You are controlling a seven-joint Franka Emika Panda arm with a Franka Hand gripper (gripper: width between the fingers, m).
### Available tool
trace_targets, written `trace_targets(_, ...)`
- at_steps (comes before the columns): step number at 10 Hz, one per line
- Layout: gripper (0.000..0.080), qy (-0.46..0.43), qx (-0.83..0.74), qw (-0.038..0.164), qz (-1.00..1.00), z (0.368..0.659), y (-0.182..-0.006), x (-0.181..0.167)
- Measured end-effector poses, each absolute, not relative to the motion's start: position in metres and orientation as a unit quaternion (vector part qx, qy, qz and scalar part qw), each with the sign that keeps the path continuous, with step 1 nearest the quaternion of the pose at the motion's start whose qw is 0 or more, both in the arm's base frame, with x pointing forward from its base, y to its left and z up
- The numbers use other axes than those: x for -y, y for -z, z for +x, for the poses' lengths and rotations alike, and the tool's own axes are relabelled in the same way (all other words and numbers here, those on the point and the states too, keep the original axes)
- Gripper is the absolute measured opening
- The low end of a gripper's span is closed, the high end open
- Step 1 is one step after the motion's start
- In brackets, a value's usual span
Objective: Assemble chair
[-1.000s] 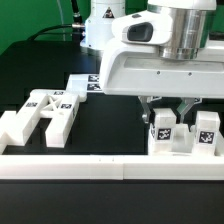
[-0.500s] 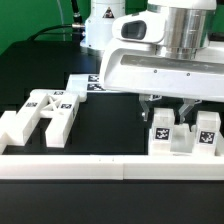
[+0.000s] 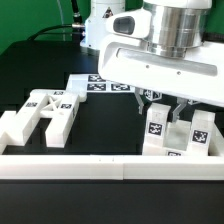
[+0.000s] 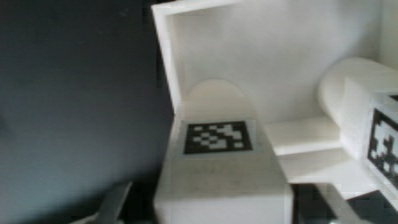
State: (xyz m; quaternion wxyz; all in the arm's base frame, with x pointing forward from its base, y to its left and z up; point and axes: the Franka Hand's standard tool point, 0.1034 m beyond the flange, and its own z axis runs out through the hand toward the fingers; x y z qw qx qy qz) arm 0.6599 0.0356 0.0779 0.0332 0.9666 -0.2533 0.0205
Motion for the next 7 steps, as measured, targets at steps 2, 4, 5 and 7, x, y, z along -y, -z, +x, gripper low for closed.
trace_targets(2,0.0301,-0.012,0.294,0.04,0.955,0.6555,-0.0803,-0.0335)
trace_targets(4,0.0304,-0.011,0.301,0.04,0.953,0.6548,-0.0794,-0.0333)
trace_targets(5,0.0521,-0.011,0.3,0.04,0.953,0.6547,-0.0792,-0.0332)
trace_targets(7,0.0623,-0.011,0.3,0.04,0.953,0.6546,-0.0789,-0.0332)
